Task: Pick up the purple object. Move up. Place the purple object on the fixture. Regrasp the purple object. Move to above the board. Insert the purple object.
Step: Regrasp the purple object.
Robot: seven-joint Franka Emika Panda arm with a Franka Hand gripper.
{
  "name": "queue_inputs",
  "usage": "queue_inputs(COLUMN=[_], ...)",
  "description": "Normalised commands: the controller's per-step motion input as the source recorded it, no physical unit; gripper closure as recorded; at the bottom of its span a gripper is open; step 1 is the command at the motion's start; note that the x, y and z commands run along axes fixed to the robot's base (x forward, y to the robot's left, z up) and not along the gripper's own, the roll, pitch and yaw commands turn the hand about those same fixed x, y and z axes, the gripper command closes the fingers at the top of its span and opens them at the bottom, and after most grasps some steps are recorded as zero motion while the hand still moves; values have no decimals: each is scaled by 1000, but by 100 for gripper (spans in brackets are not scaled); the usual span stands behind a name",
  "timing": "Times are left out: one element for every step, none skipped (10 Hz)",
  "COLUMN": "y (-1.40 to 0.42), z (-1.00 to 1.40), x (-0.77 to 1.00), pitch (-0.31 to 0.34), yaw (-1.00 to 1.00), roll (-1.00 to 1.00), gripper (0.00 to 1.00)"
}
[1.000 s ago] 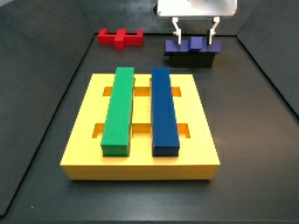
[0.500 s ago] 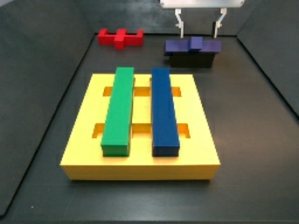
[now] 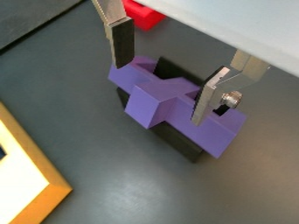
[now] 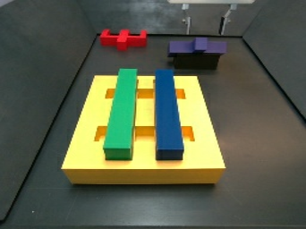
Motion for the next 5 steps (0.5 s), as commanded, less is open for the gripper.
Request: queue_inputs(y=[-97,-77,-103,-134,-143], z=[57,0,0,0,0], x=[0,-31,-51,-40,-54], pitch=[-49,-86,-80,-71,-86], yaw=[6,26,31,37,40], roll=[1000,1000,1000,1000,1000], gripper=[0,0,0,0,0])
